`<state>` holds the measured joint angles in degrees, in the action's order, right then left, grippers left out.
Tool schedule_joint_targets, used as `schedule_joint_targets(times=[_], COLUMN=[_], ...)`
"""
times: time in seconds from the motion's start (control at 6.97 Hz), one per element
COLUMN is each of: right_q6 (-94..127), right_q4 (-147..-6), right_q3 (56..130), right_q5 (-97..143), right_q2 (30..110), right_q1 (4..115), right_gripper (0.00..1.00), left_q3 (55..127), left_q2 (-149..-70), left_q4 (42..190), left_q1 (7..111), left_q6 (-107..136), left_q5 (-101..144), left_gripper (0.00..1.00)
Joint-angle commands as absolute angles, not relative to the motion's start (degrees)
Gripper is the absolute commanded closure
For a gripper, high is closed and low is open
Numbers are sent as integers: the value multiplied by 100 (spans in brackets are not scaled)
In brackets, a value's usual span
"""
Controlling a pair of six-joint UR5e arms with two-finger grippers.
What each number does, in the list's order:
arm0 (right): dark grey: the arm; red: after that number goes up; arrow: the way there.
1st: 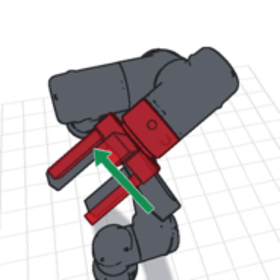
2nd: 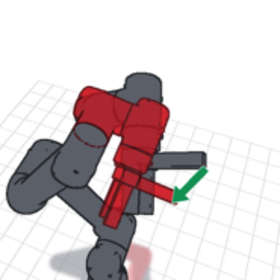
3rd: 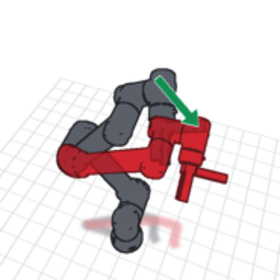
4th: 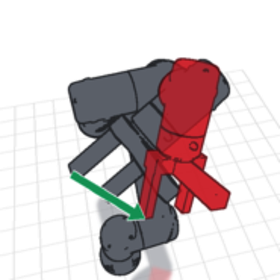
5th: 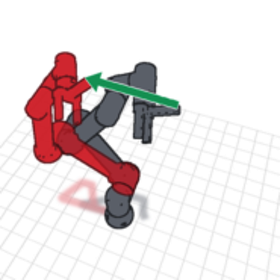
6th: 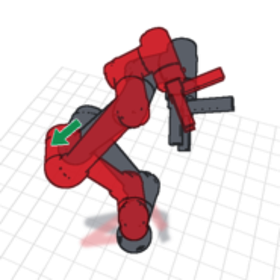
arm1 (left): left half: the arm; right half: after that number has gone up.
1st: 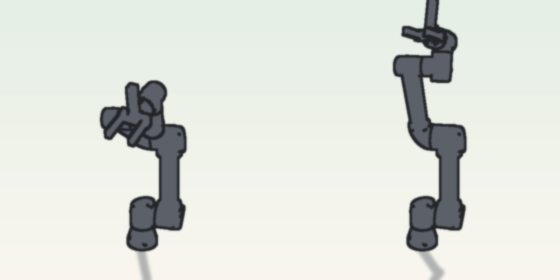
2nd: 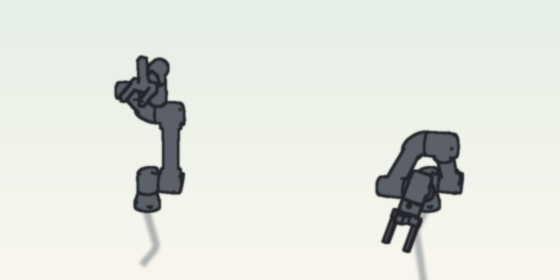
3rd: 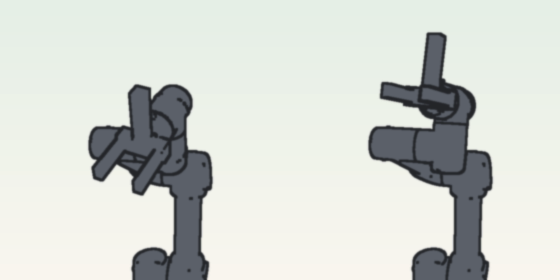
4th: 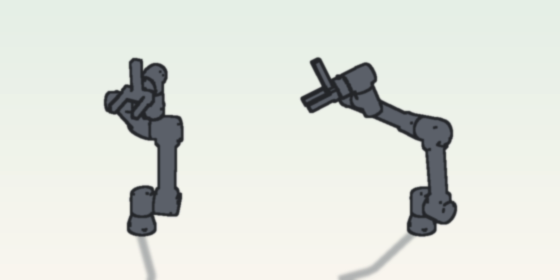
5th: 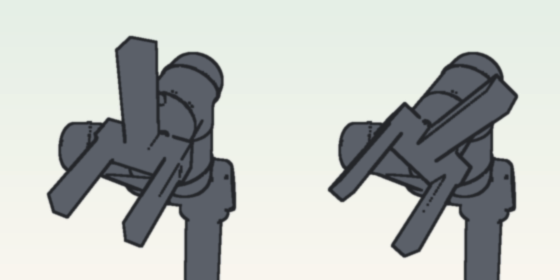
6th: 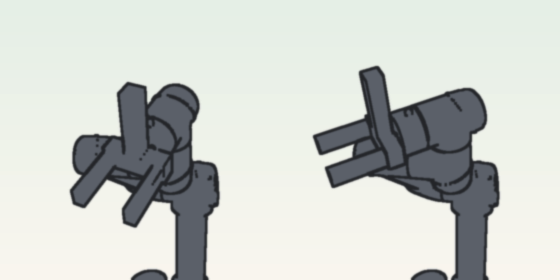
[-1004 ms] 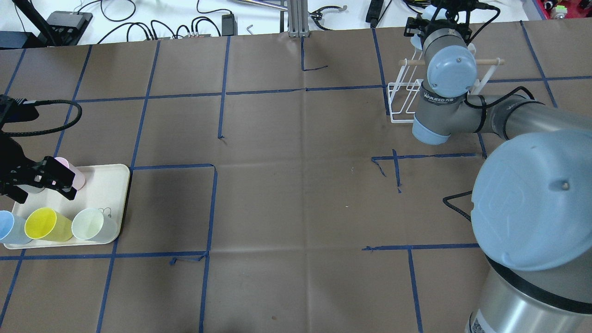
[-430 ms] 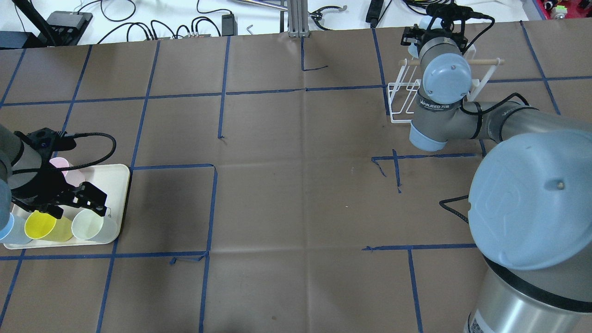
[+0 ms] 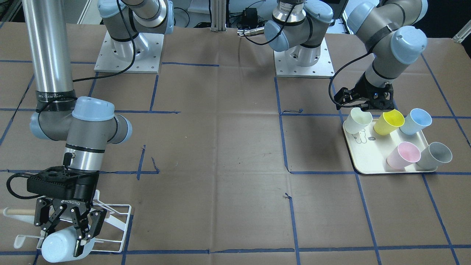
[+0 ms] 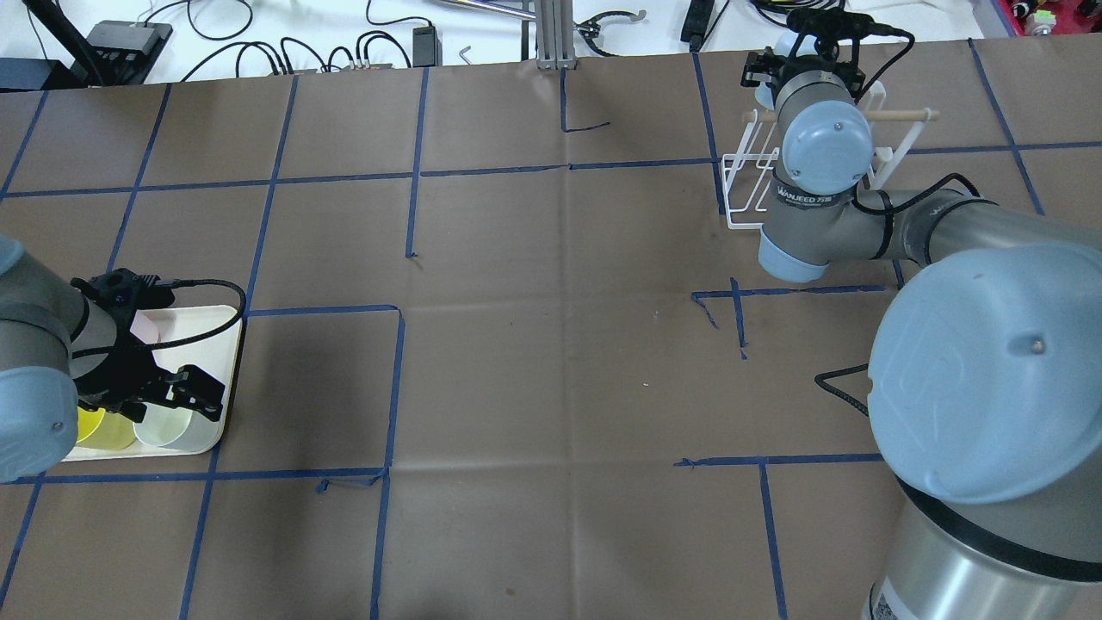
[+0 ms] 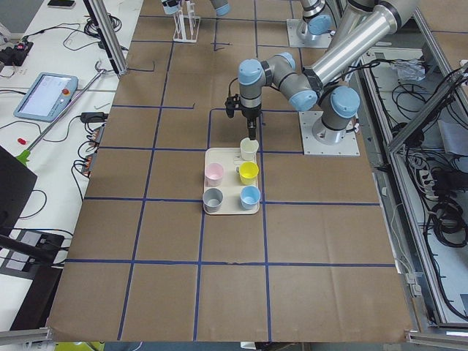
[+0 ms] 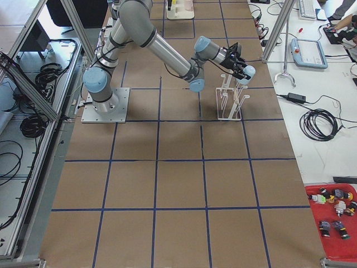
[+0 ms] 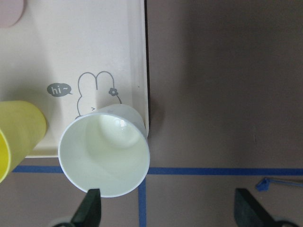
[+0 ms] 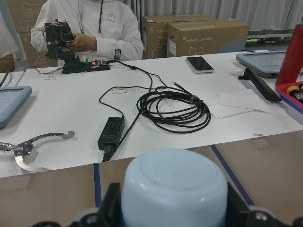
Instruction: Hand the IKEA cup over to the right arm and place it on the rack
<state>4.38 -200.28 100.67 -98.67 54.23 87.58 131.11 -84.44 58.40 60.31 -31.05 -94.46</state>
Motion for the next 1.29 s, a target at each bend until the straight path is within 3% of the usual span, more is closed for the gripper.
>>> schedule_joint_targets(times=[0.0, 0.43, 0.72, 0.86, 1.0, 1.15], right_q6=[422, 439, 492, 501, 501, 605], right_q4=[-20021, -20021, -19952, -19838, -19802, -19810], right_q3=[10055, 10011, 9993, 10071, 10238, 10526], right_q5=[-9861, -9844, -9782, -9774, -9730, -9294], right_q2=[5423, 5466, 5825, 6158, 6457, 6721], right_q1=[8763, 8763, 8842, 8850, 8868, 8946], right_gripper=[0, 0, 0, 0, 0, 0], left_q3=[13263, 13245, 13184, 13175, 13140, 12948], left_q2=[-8849, -8851, -8851, -8816, -8772, -8771], left_q4=[5248, 5265, 5282, 5291, 5300, 5335], left_q1=[6029, 5864, 5783, 5783, 5792, 5801], left_q6=[-3304, -3419, -3472, -3463, -3463, -3480], left_q5=[-9431, -9431, -9466, -9431, -9370, -9030], left_gripper=[1, 1, 62, 85, 100, 100])
